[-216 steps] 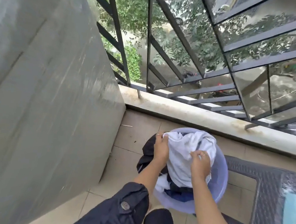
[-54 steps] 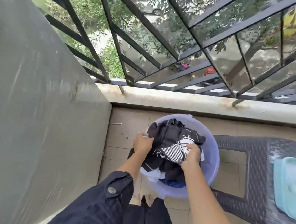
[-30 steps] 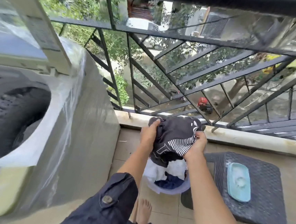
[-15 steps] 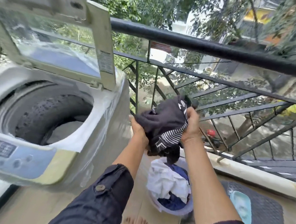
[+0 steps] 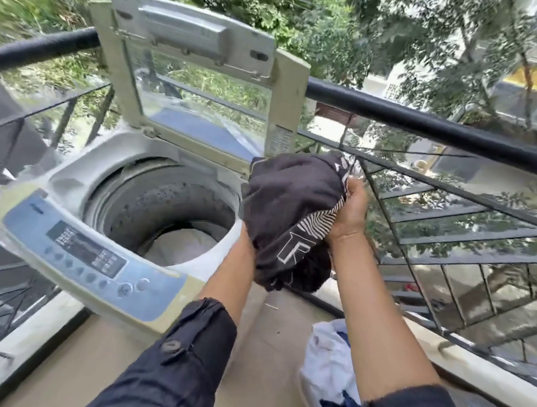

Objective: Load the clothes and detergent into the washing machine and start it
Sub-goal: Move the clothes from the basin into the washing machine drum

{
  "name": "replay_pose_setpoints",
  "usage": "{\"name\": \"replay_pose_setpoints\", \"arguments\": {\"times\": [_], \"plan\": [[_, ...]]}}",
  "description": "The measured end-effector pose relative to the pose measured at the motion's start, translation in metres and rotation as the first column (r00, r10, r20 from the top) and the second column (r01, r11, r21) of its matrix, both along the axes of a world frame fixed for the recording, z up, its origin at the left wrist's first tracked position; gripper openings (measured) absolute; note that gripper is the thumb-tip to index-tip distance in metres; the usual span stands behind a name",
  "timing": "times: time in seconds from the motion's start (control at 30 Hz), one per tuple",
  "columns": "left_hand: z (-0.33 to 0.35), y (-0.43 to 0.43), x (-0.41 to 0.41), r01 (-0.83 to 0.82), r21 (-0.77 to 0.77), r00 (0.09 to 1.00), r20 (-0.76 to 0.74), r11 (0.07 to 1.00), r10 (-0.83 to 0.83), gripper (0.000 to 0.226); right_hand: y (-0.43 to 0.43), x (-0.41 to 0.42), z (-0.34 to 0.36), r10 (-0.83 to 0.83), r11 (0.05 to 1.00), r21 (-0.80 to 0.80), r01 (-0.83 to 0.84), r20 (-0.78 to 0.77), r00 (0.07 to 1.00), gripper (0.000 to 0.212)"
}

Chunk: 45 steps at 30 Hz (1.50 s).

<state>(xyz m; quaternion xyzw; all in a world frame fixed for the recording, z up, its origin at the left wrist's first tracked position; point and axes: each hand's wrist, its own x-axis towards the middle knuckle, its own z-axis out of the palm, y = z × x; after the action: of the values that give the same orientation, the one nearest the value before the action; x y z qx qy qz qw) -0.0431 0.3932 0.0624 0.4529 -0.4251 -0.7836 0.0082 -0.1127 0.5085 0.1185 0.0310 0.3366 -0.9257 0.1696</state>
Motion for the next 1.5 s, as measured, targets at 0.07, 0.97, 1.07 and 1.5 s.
{"name": "replay_pose_setpoints", "arguments": {"times": [0.07, 0.97, 1.07, 1.5], "plan": [[0.002, -0.030, -0.001, 0.100, 0.022, 0.989, -0.115, 0.995, -0.097, 0.046, -0.017, -0.001, -0.002, 0.001, 0.999, -0.032, -0.001, 0.017, 1.000, 0.036], [-0.026, -0.260, -0.028, -0.099, -0.310, 0.993, 0.032, 0.945, 0.115, 0.034, -0.214, 0.008, -0.057, 0.168, 0.718, 0.529, -0.452, 0.498, 0.851, 0.029], [-0.032, -0.263, -0.032, -0.097, -0.332, 0.991, 0.054, 0.938, 0.122, 0.031, -0.215, 0.011, -0.070, 0.143, 0.699, 0.543, -0.466, 0.532, 0.835, 0.054], [-0.035, -0.219, -0.044, 0.014, -0.235, 0.999, -0.031, 0.972, -0.022, 0.035, -0.191, 0.011, -0.067, 0.138, 0.816, 0.465, -0.343, 0.420, 0.897, 0.029]]}}
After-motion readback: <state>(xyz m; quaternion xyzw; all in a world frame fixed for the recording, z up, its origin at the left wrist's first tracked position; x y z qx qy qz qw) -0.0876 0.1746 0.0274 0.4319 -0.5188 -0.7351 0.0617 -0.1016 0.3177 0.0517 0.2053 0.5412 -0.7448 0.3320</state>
